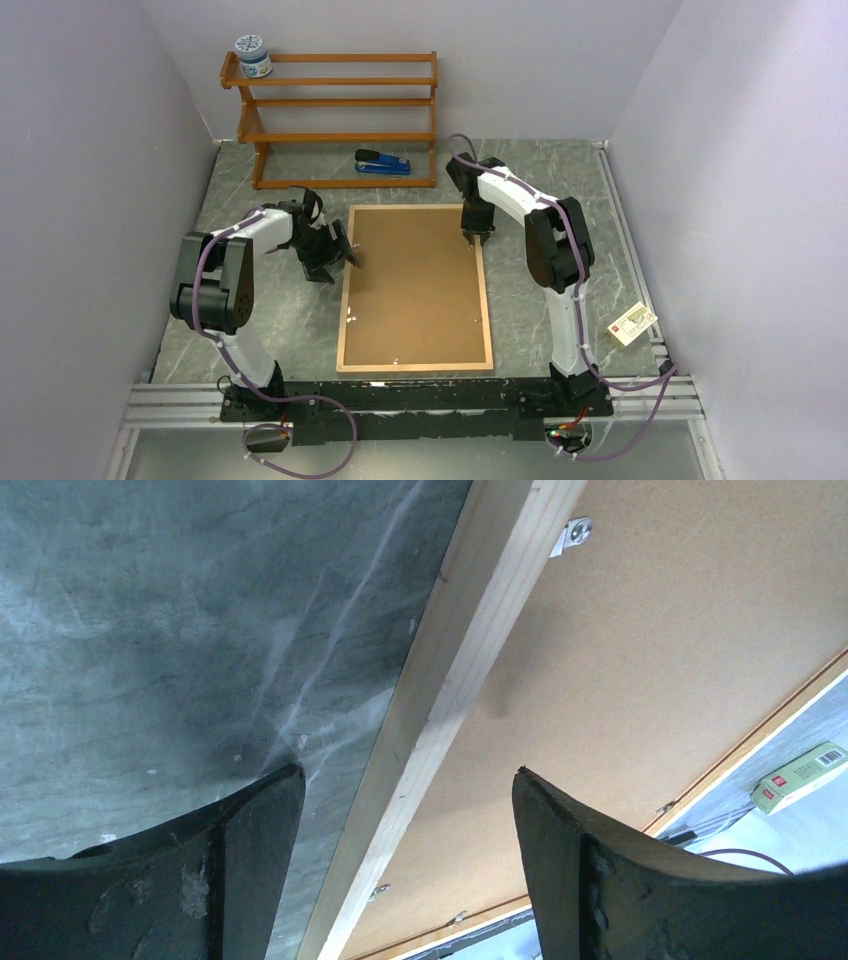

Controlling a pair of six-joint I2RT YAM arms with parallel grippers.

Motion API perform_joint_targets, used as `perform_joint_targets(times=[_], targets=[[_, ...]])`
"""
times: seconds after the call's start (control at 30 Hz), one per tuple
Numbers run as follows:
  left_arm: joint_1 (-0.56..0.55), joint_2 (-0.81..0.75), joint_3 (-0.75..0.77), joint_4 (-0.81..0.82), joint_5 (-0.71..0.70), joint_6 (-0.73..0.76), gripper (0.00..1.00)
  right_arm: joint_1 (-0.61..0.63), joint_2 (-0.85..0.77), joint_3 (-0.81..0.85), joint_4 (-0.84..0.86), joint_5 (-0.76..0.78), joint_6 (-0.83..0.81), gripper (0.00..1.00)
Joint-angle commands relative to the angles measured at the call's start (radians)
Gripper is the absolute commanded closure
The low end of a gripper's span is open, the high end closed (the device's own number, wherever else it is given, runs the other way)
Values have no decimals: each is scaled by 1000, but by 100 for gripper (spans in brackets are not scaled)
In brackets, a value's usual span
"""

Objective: Put the photo into the frame
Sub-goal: Install the photo frame at the center of the board.

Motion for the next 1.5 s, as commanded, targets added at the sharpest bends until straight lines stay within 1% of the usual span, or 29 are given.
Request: perform_joint_targets(times=[0.0,0.13,0.27,0.33,0.43,0.57,0.67,0.87,0.97,1.1,1.2,1.3,1.47], targets=[[2,16,27,-8,-9,18,19,0,29,52,-67,60,-24,89],[2,21,27,-5,-4,19,19,1,31,63,-75,42,-24,100],[2,20,27,-6,-7,19,19,1,27,50,-56,4,-25,100],[2,16,26,-6,-7,17,19,1,26,48,-54,9,-19,93],[2,15,23,-7,-10,17,19,1,14,39,-43,21,-12,79],[2,4,24,-12,-28,15,19,1,-26,30,-30,59,1,67],[2,-8,26,-16,-49,16,19,-1,-84,-11,25,62,7,59],[2,-16,23,-15,-54,16,19,-6,-239,-154,195,63,36,51],[2,-17,20,-14,-54,14,19,-16,-292,-231,235,88,64,49],[2,-17,20,-15,-54,15,20,-39,-290,-277,213,97,107,45],[2,-16,20,-13,-52,13,20,-53,-289,-321,244,65,125,44],[2,-13,20,-13,-46,13,20,-61,-275,-339,279,31,135,43],[2,-10,19,-14,-44,12,21,-61,-244,-330,291,29,140,44]])
